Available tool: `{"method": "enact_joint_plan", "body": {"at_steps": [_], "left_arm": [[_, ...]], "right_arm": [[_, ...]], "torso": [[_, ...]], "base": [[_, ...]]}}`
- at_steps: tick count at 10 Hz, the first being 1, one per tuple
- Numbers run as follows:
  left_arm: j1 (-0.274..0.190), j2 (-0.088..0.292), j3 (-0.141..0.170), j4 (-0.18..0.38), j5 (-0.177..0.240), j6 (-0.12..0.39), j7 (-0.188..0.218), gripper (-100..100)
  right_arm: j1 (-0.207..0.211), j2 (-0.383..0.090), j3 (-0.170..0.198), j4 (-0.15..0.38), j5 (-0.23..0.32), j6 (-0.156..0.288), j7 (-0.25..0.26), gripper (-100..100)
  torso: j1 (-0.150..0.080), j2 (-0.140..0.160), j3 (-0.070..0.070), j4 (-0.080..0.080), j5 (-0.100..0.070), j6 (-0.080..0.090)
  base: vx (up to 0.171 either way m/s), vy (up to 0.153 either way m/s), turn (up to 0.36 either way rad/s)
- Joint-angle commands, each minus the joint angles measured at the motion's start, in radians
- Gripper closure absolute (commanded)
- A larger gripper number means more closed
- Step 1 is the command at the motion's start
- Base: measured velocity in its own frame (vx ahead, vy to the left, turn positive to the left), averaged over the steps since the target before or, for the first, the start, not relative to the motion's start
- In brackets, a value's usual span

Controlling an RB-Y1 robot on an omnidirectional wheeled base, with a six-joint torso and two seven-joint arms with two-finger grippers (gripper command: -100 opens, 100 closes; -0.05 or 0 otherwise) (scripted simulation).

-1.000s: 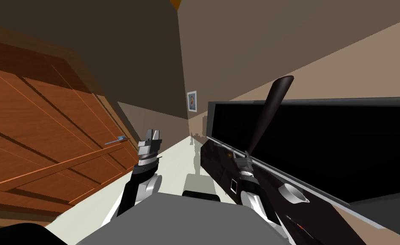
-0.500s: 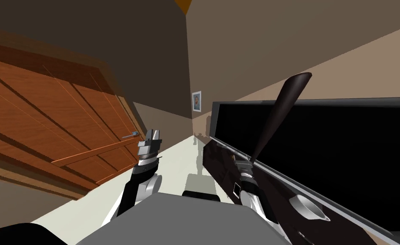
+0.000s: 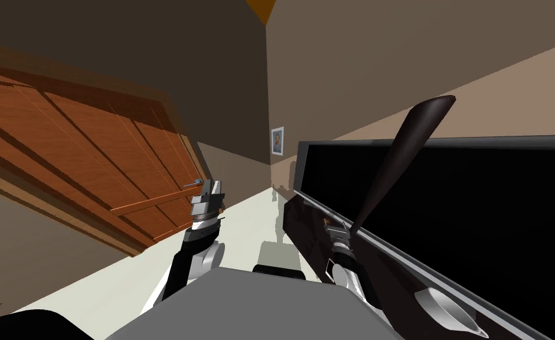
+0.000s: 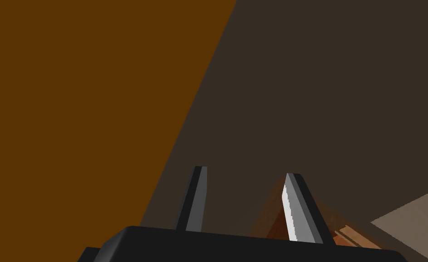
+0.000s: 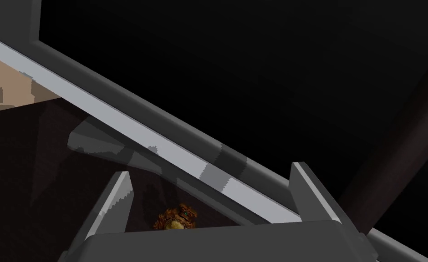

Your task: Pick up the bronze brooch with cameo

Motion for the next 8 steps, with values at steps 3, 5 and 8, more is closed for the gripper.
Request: {"method": "enact_joint_plan", "body": {"at_steps": [3,5,8], "left_arm": [[0.000,0.000,0.000,0.000,0.000,0.000,0.000,0],[0.000,0.000,0.000,0.000,0.000,0.000,0.000,0],[0.000,0.000,0.000,0.000,0.000,0.000,0.000,0]], "right_arm": [[-0.042,0.006,0.004,0.102,-0.089,-0.011,-0.075,-100],[-0.061,0.009,0.005,0.155,-0.138,-0.013,-0.102,-100],[-0.099,0.016,0.007,0.246,-0.214,-0.019,-0.155,-100]], "torso": [[0.000,0.000,0.000,0.000,0.000,0.000],[-0.001,0.000,0.000,0.000,0.000,0.001],[-0.002,0.000,0.000,0.000,0.000,0.001]], "base": [[-0.006,-0.056,0.153],[-0.002,-0.065,0.101],[-0.004,-0.079,0.128]]}}
